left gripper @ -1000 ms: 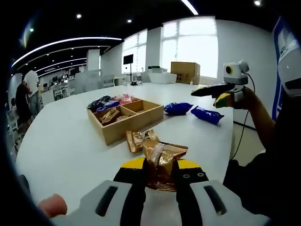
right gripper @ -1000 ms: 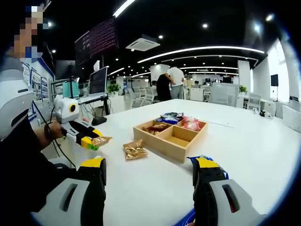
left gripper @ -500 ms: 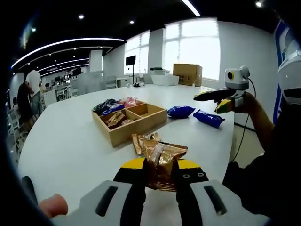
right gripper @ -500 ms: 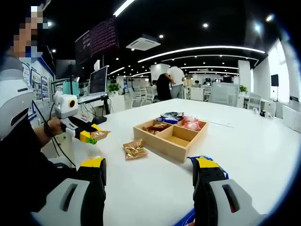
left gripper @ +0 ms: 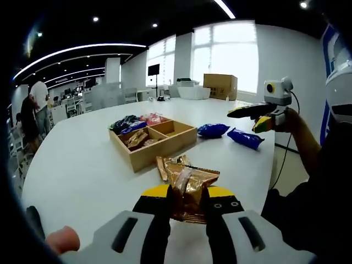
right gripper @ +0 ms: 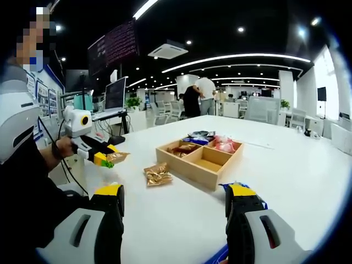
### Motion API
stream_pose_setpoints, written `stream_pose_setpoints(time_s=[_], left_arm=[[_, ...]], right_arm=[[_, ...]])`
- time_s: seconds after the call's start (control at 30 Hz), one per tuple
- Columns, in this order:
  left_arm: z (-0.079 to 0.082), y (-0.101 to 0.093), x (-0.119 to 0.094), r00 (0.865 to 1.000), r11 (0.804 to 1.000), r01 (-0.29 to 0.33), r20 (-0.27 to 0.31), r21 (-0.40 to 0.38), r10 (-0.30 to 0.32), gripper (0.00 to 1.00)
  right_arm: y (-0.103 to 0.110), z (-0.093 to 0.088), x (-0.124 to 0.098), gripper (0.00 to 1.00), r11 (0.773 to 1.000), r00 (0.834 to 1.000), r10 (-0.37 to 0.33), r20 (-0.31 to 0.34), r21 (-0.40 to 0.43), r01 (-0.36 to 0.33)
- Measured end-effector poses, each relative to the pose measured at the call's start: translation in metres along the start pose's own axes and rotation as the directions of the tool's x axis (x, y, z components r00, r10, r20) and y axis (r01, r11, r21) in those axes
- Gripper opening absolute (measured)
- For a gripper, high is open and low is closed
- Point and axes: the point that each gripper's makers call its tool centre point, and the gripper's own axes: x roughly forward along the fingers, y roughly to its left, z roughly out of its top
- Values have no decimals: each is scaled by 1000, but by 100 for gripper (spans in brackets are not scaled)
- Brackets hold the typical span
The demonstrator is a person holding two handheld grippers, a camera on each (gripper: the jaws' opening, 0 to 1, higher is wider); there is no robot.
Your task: Pick up the scattered marshmallows, QQ candies, Oreo cookies, and mixed nuts on the table and sort them into separate containers
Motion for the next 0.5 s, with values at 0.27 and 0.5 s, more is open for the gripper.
stream_pose_setpoints(time_s=[0.27, 0.5], left_arm=[[-1, 0, 2, 1000, 1000, 1, -5, -4, -1, 27], [-1, 1, 2, 1000, 1000, -2, -6, -4, 2, 27]], right_arm=[[-1, -2, 0, 71, 1000, 1000, -3, -2, 6, 3], [-2, -3, -1, 71, 1000, 1000, -4, -1, 8, 4]])
